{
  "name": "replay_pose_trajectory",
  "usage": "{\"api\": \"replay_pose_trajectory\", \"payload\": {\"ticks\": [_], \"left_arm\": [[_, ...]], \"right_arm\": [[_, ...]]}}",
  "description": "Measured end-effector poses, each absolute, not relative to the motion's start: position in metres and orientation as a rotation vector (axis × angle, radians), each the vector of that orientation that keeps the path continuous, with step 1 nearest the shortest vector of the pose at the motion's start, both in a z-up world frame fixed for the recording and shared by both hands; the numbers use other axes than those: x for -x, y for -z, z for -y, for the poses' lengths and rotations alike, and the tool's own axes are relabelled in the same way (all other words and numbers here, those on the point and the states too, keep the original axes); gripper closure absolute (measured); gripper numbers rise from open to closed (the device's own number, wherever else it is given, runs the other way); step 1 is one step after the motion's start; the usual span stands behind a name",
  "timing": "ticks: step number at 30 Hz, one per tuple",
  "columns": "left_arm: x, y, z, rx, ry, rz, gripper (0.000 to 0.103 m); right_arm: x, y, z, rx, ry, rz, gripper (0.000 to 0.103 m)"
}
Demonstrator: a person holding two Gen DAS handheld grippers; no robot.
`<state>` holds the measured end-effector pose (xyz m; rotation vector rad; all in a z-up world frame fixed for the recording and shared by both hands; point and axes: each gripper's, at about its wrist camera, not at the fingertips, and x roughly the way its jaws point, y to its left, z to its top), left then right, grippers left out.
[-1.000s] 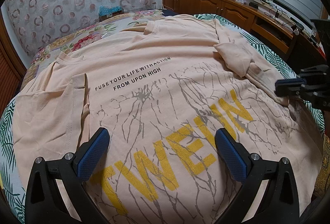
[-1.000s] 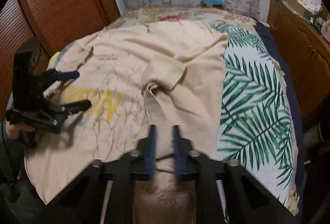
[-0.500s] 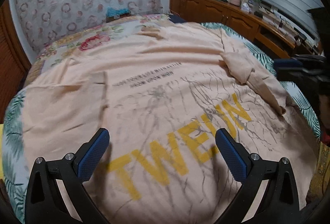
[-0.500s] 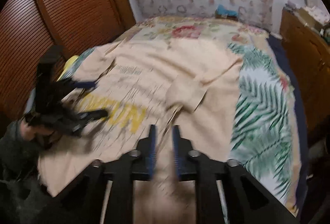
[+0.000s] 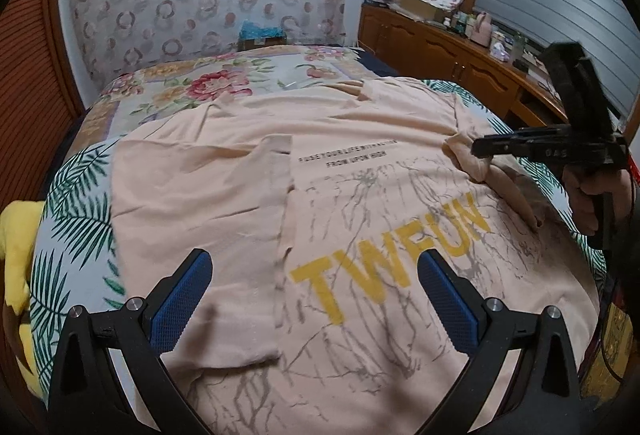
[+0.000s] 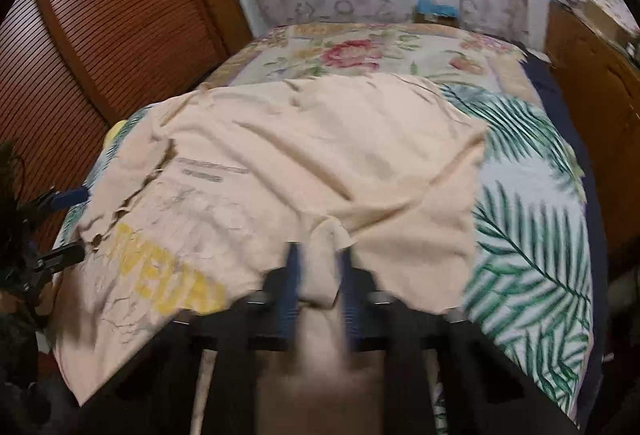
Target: Fold small clothes
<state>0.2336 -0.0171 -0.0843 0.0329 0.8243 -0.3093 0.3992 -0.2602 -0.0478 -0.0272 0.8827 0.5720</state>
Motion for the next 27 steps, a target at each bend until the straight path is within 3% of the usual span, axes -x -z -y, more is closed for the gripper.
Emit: {"api": "replay_pose_trajectory", "payload": {"ticks": [6,8,9,10,25,27], "left_arm": [[-0.236,0.083,0.004,-0.008,0.284,-0.812,0.0],[-0.236,0.083,0.001,-0.005,0.28,-0.809,0.0],[-0.237,0.083,0.001,-0.005,0.278,-0.809,0.0],[-0.237,0.083,-0.001,-0.005,0.276,-0.807,0.0],[-0.271,0.08,-0.062,0.02,0.174,-0.784,0.0],[-0.28,0.08,-0.074,0.027,0.164,-0.783,0.002]], "right_arm": [[-0.405,0.028,0.218,0.024,-0.726,-0.829,0.093],[-0.41,0.025,0.208,0.008,-0.769,-0.821,0.075],[-0.412,0.026,0.206,0.01,-0.766,-0.821,0.056],[-0.414,0.026,0.206,0.01,-0.753,-0.819,0.051],[-0.411,0.053,0.256,0.089,-0.446,-0.842,0.05],[-0.415,0.054,0.261,0.083,-0.424,-0.848,0.045]]}}
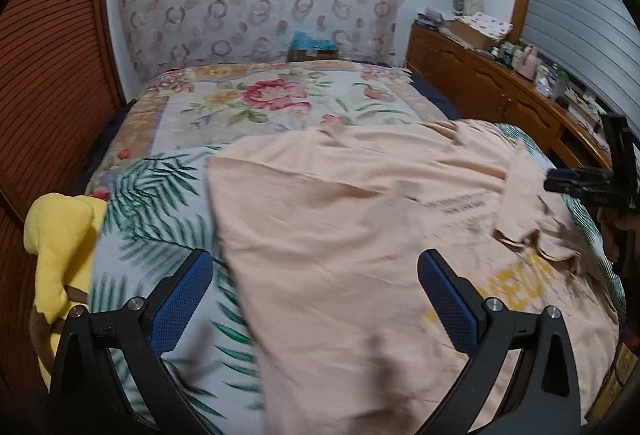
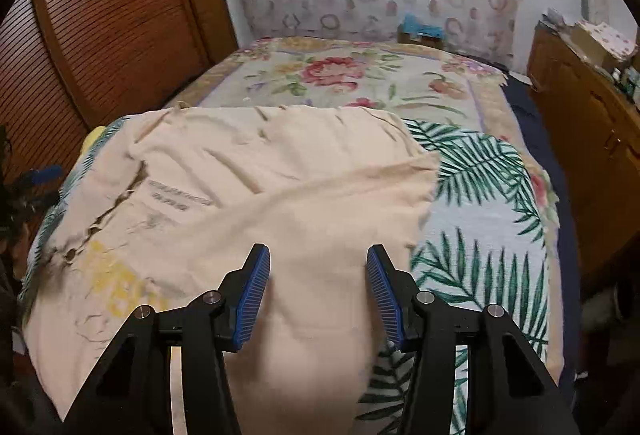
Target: Fold small clothes
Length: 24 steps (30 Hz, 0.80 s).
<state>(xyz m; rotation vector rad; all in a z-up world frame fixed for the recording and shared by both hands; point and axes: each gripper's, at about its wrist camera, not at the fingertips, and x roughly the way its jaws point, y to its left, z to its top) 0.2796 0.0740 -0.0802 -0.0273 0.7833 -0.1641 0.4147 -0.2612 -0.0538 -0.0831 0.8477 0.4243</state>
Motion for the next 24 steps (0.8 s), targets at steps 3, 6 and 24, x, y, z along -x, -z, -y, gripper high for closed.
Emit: {"api": "replay_pose_trajectory", "payload": {"ticks": [3,6,24], "left_arm": [[-0.293,0.083,-0.093,0.038,0.148,-0.804,0.013],[-0.308,0.089,-0.113,0.065,0.141,-0.832,0.024],[-0.381,0.118,-0.139,0.125,0.141,-0.961,0.057]], "right_arm": [[-0.428,0.055,0.271,0.079,-0.395,-0.857,0.04],[-0.44,0.055,0.273,0.096,-0.37,-0.862,0.04],[-0.467,0.066,0.268,0.148,-0.343,-0.811,0.035]]}}
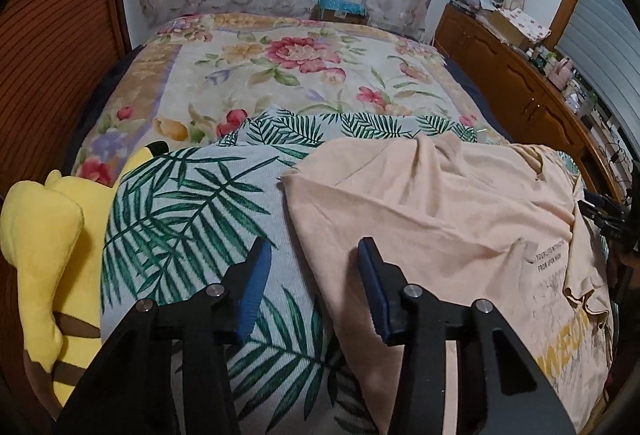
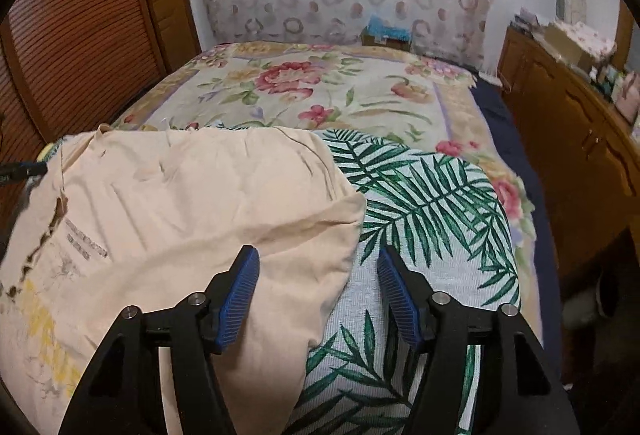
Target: Fold small clothes
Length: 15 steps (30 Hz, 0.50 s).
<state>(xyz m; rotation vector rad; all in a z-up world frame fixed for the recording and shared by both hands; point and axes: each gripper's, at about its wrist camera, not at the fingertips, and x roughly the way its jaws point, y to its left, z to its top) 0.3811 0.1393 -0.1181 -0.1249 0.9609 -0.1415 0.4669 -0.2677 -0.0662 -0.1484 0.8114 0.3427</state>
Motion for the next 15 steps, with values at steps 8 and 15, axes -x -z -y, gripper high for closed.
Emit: {"api": "replay_pose_trajectory", "payload": {"ticks": [8,15], "left_arm": [[-0.39,0.118,-0.131,0.09,0.155,-0.963,0.063],[-0.392,0.112,-0.121,0.062,0.162,-0.954,0.096]], "right_arm": [[-0.465,0.066,0.269,0.158,-0.347,-0.814,0.034],[-0.468,0.063,0.272,0.161,-0.349,-0.813,0.034]]}}
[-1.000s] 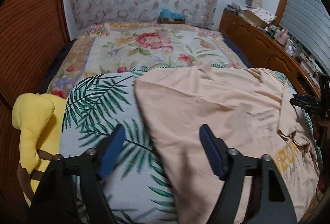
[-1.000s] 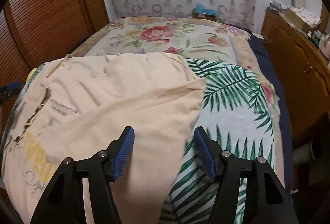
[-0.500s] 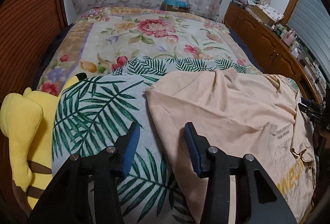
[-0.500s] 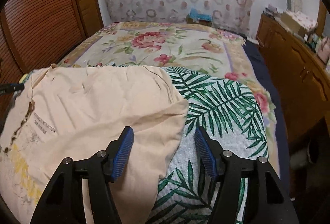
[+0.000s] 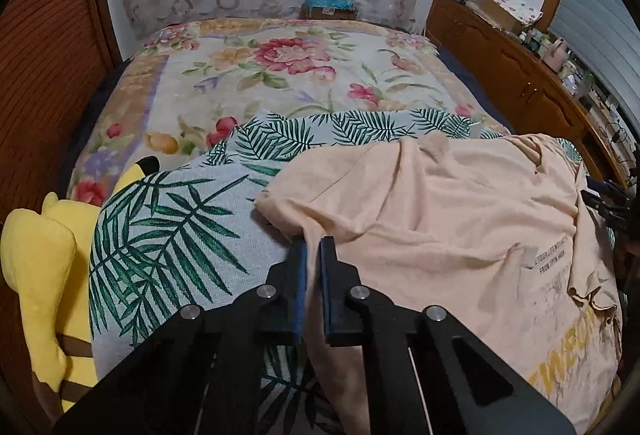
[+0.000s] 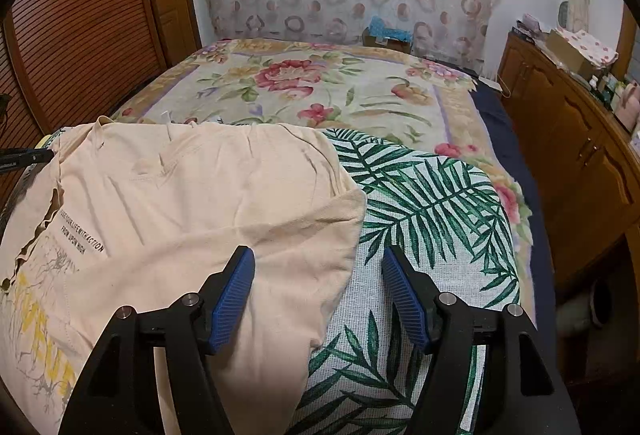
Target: Fold small clothes
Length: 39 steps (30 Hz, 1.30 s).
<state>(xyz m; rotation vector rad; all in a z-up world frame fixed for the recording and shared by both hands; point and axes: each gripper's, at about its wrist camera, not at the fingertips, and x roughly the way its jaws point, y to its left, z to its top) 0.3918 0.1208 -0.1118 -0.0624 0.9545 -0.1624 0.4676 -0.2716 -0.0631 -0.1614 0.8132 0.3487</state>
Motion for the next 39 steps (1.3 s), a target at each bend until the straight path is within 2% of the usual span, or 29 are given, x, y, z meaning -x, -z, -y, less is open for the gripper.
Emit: {"api": "replay_pose_trajectory", "payload": {"ticks": [11,12,13,17,18,19,20,23,29,39], "left_arm": [[-0.387,0.094,-0.116,0.087,0.162,-0.895,0.096],[-0.387,0.094,-0.116,0.093,0.163,-0.894,0.096],[-0.386,0.094,-0.115,0.094,0.168,-0.891,0.096],[-0.38,0.084,-0.11,0.101,0.182,-0.862,0.096],[-0.377,0.079,-0.108,0.103,0.189,-0.853,0.097],[-0.374,0.075,-0.107,0.105,0.194,-0.84,0.097],[-0.371,0.072,-0.106,0.106,0.198,-0.831,0.097],[-0.358,0.058,-0.097,0.105,0.225,-0.794,0.097],[-0.32,0.019,-0.083,0.116,0.287,-0.694,0.097],[-0.214,-0.025,-0.092,0.112,0.279,-0.544,0.097]], "right_arm": [[-0.472,0.062,0.276,0.149,-0.353,-0.812,0.034],[-0.474,0.061,0.281,0.103,-0.36,-0.809,0.041],[-0.477,0.06,0.286,0.042,-0.382,-0.806,0.054],[-0.488,0.06,0.287,0.026,-0.383,-0.832,0.067],[-0.489,0.06,0.285,0.029,-0.392,-0.835,0.076],[-0.49,0.061,0.282,0.041,-0.403,-0.842,0.092],[-0.492,0.06,0.281,0.049,-0.408,-0.849,0.097],[-0.49,0.054,0.278,0.031,-0.455,-0.837,0.099],[-0.456,0.015,0.276,0.026,-0.483,-0.692,0.099],[-0.341,-0.029,0.293,0.049,-0.53,-0.492,0.1]]}}
